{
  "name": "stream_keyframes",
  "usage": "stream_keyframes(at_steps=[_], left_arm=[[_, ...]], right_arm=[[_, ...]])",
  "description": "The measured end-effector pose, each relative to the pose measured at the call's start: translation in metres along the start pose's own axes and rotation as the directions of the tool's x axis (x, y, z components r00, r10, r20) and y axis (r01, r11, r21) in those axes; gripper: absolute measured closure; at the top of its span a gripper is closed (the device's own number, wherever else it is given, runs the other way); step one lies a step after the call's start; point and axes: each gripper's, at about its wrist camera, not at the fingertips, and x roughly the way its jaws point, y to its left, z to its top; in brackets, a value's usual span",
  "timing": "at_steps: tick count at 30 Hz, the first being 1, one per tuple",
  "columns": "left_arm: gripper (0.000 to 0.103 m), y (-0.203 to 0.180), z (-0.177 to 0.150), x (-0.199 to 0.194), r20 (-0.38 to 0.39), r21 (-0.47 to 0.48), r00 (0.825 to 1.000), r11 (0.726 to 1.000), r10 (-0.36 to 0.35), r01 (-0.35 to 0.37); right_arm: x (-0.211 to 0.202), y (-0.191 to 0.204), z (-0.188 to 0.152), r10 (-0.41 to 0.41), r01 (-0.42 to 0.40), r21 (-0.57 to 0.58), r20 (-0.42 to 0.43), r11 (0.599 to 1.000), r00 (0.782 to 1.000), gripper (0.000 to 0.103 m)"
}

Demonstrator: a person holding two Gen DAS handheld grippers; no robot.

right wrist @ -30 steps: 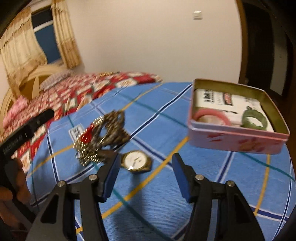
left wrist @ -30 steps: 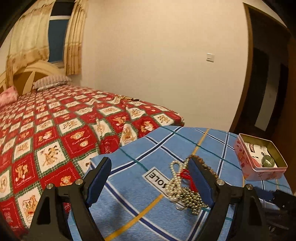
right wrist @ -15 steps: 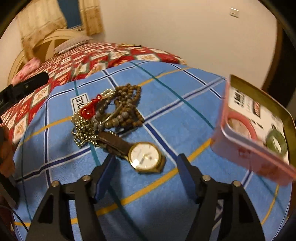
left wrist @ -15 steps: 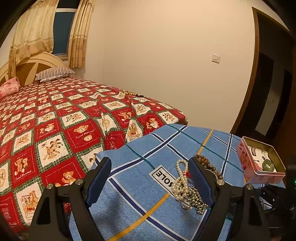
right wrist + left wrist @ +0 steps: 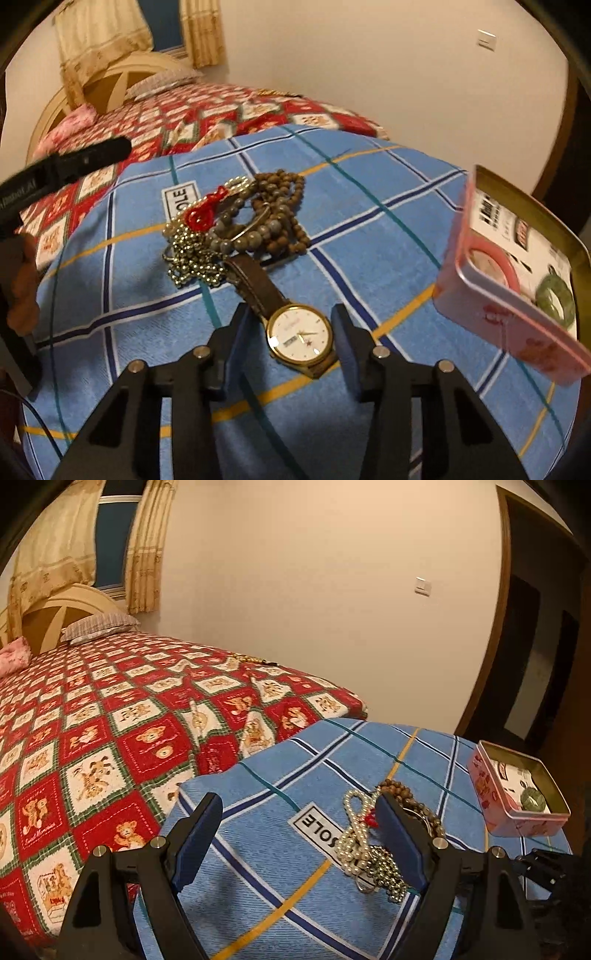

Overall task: Organize jewelry
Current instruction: 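Move the right gripper to the gold wristwatch and grasp it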

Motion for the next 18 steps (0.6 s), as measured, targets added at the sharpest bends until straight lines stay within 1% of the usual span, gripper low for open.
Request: stream_keyframes(at_steps=[3,4,6,8,10,12,13,14,15,16,18], left_arm=[[0.018,-0.007,-0.001,0.003,-0.016,0.035,1.000,0.999,-0.019,0.020],[0.018,-0.010,-0.001,0.003,-0.020,0.047,1.000,0.999,-0.023,0.024],[0.018,-0.017,-0.002,0.003,-0.021,0.081,0.999,0.996,-0.042,0.044],[0.018,-0.029,-0.004,0.000,-0.015,0.137,0.996,0.986,-0.093,0.094],[0.018,-0.044,-0.008,-0.004,-0.012,0.210,0.988,0.966,-0.155,0.154],[0.019,-0.060,-0.012,-0.006,-0.018,0.281,0.982,0.942,-0.187,0.184],[0.022,-0.067,-0.013,-0.005,-0.023,0.313,0.982,0.931,-0.189,0.187],[0.027,-0.074,-0.015,-0.004,-0.030,0.343,0.983,0.922,-0.184,0.183],[0.027,-0.076,-0.015,-0.001,-0.043,0.349,0.984,0.920,-0.173,0.177],[0.027,-0.074,-0.013,0.003,-0.057,0.338,0.985,0.925,-0.162,0.172],[0.027,-0.062,-0.008,0.012,-0.093,0.266,0.983,0.948,-0.155,0.175]], right_arm=[[-0.013,-0.008,-0.005,0.003,-0.008,0.092,0.057,0.996,0.998,0.057],[-0.017,-0.012,-0.008,-0.009,-0.001,0.134,0.072,0.991,0.997,0.057],[-0.021,-0.017,-0.010,-0.032,0.016,0.171,0.091,0.985,0.995,0.057],[-0.028,-0.021,-0.011,-0.057,0.031,0.200,0.123,0.979,0.991,0.057],[-0.035,-0.023,-0.012,-0.091,0.055,0.221,0.156,0.974,0.984,0.057],[-0.040,-0.024,-0.011,-0.129,0.084,0.235,0.182,0.968,0.975,0.058],[-0.043,-0.025,-0.011,-0.155,0.106,0.241,0.192,0.965,0.969,0.061],[-0.045,-0.025,-0.011,-0.177,0.126,0.245,0.198,0.961,0.964,0.061],[-0.046,-0.027,-0.011,-0.193,0.140,0.252,0.202,0.958,0.960,0.061],[-0.046,-0.029,-0.011,-0.198,0.142,0.261,0.202,0.955,0.959,0.061],[-0.046,-0.035,-0.012,-0.192,0.132,0.283,0.198,0.950,0.961,0.061]])
